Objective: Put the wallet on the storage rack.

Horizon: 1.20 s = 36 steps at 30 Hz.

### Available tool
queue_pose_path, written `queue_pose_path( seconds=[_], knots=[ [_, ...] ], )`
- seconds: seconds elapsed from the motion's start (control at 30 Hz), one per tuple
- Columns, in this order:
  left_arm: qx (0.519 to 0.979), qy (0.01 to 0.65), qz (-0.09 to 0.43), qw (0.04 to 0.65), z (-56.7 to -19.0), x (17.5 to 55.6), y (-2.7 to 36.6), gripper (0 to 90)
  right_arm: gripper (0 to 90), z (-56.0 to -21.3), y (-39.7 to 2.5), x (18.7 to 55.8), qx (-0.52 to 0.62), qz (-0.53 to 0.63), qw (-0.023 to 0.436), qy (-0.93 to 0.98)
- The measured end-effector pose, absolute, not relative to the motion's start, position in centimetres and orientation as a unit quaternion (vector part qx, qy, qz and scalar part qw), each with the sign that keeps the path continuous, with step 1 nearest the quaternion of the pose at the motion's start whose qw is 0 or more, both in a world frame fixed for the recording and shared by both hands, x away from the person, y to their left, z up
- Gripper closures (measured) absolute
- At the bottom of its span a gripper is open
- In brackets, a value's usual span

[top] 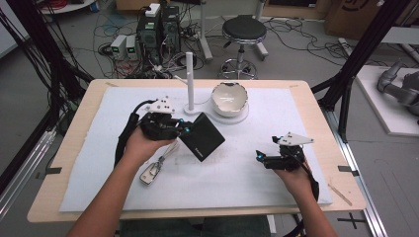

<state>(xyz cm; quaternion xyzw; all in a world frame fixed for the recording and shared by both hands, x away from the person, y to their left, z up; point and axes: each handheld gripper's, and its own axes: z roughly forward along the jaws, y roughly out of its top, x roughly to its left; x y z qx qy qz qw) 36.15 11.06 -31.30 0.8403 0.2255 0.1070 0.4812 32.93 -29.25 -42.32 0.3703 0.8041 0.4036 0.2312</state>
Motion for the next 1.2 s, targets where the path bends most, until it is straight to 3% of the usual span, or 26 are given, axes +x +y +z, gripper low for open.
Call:
queue_pose_path(
  seconds=[0.47, 1.2],
  knots=[
    [0.835, 0.242, 0.158, 0.468, -27.5, 41.0, 7.5, 82.0, 16.7, -42.4, -29.2, 33.7, 0.369, 0.408, 0.228, 0.803],
    [0.835, 0.259, 0.192, 0.445, -26.0, 48.3, 2.8, 82.1, 16.7, -42.5, -29.2, 33.9, 0.368, 0.412, 0.224, 0.802]
  ],
)
